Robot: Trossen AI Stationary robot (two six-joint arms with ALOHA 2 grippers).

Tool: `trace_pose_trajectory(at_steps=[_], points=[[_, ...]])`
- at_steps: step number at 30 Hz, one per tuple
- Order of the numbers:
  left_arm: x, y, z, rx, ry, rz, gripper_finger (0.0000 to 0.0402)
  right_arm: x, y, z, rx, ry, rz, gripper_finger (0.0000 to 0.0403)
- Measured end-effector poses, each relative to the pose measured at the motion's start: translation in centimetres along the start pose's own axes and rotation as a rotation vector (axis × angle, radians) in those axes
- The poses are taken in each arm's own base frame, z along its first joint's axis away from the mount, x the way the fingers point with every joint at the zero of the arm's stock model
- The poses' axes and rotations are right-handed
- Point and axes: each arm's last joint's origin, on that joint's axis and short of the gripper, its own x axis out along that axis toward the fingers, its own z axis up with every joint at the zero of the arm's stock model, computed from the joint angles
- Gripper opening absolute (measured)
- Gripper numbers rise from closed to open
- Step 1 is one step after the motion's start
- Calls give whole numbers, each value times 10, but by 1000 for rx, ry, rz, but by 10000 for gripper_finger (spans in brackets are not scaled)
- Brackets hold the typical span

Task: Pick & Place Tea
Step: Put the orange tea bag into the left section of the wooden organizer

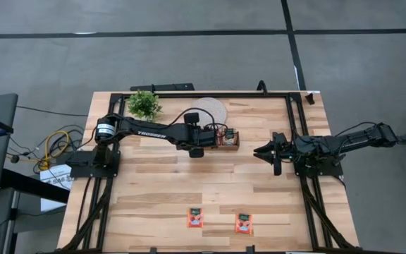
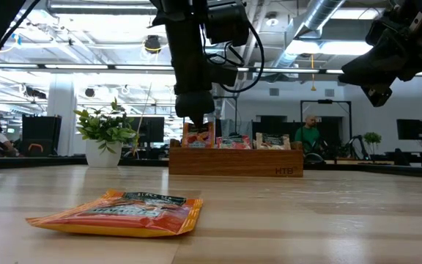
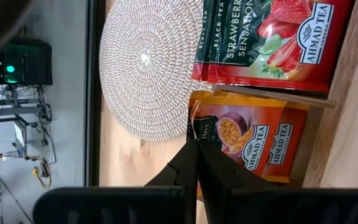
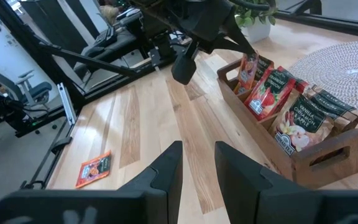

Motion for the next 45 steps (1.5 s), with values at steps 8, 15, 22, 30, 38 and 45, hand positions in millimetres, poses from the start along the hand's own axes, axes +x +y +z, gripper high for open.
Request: trace_pose_trajectory(at_steps=[8,15,22,30,38,45], points=[[0,0,0,-21,0,-11,0,0,0,0,1,-2,1,86],[0,0,0,-21,-1,-13,17,0,0,0,1,-2,1,86],[0,-1,0,-21,-1,-22,68,0,0,0,1,-2,1,86],[-13,10,2,40,46,26,110,0,0,0,1,-2,1,86],[-65,42,13,-153,116,-203,113,0,0,0,8,-2,1,86],[-95,23,22,-134,92,-841,111,0,0,0,8,-2,1,86]])
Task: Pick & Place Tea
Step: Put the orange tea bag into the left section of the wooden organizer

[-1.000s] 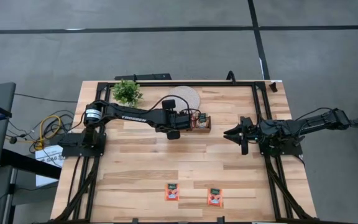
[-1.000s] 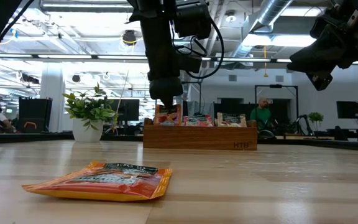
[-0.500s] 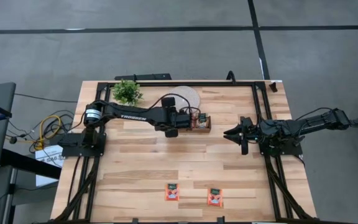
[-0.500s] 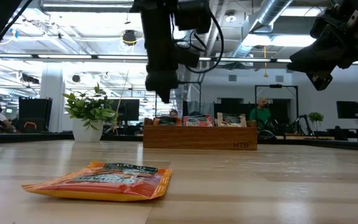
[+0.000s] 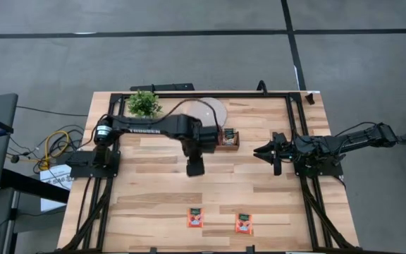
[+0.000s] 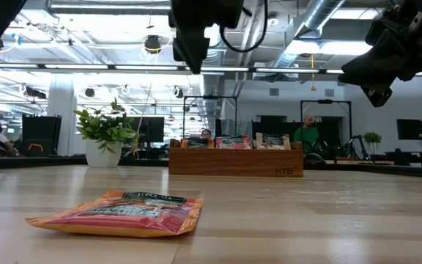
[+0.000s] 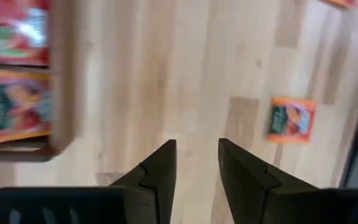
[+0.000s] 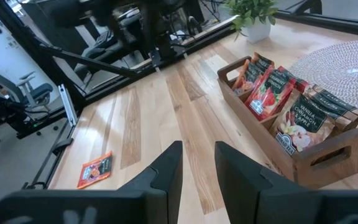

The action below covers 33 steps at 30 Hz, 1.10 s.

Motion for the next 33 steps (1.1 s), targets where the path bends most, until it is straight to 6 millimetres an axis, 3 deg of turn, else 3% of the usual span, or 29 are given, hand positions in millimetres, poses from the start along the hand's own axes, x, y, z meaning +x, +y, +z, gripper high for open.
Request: trace_pose_trajectory(at_steps=[8,15,26,33], points=[[46,-39,-20,115,83,-36,110,0,0,0,0,1,0,86],[92,-77,-39,134,41,-85,110,0,0,0,-1,3,-1,86],[115,-100,-50,154,-38,-125,110,0,0,-1,-2,11,-4,86],[126,-103,-57,119,-72,-88,110,0,-1,-2,-5,24,-9,86]])
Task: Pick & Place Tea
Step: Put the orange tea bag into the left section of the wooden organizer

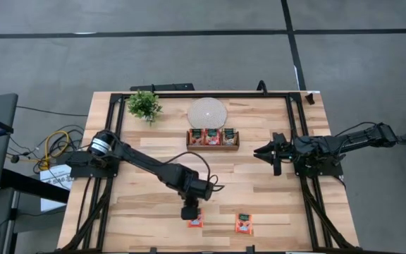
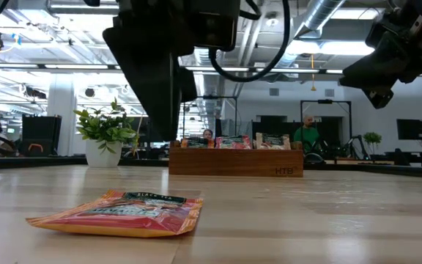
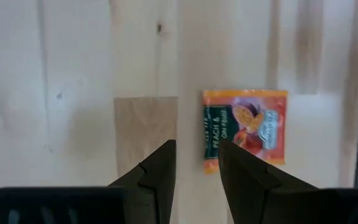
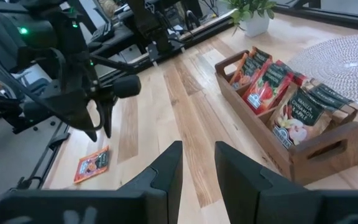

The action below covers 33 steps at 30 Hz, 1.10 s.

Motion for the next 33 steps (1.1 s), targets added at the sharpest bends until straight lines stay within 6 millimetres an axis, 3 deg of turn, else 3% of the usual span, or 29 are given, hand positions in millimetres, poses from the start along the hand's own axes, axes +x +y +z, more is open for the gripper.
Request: trace_pose_trajectory(at_steps=[14,24,33], points=[[21,-20,-7,-64,-19,60,110,0,-1,-1,-3,14,-5,86],[43,-18,-11,-101,16,82,110,0,-1,-2,-4,17,-7,86],[51,-15,-12,-133,23,122,110,0,-1,-3,-7,32,-15,86]])
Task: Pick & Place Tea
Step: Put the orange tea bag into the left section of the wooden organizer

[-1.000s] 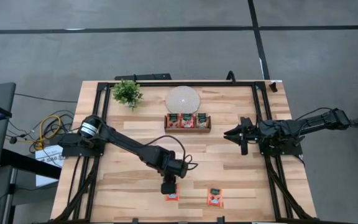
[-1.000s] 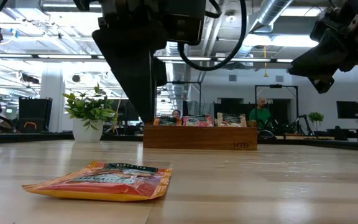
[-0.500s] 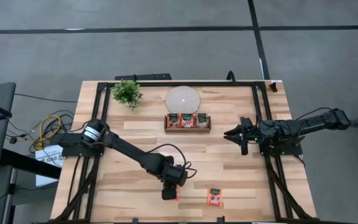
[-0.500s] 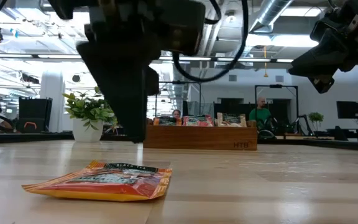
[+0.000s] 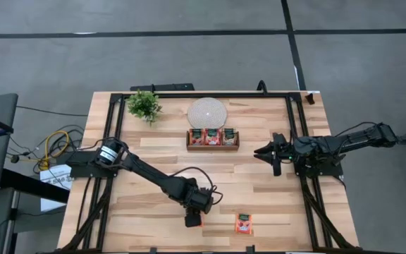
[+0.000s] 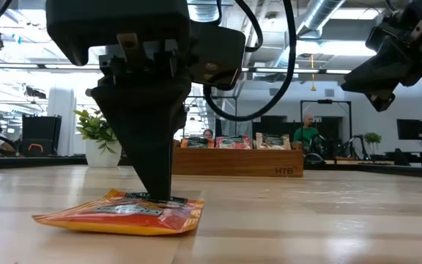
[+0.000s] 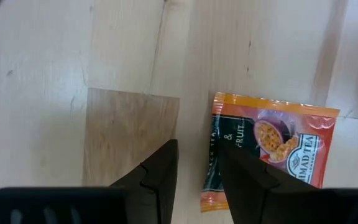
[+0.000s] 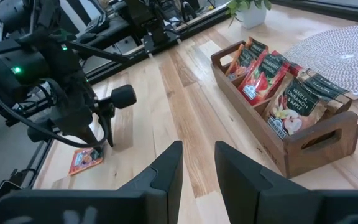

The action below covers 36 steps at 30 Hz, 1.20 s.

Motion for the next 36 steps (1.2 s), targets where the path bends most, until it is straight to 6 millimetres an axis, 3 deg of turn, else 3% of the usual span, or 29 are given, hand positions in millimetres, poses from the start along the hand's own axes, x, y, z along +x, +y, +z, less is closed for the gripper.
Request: trace_pose_trajectory(at_steps=[24,36], points=[[-2,3,-4,31,-38,280,109,0,0,0,0,-2,-1,86],[-4,6,-2,58,4,251,60,0,0,0,0,-2,-1,86]])
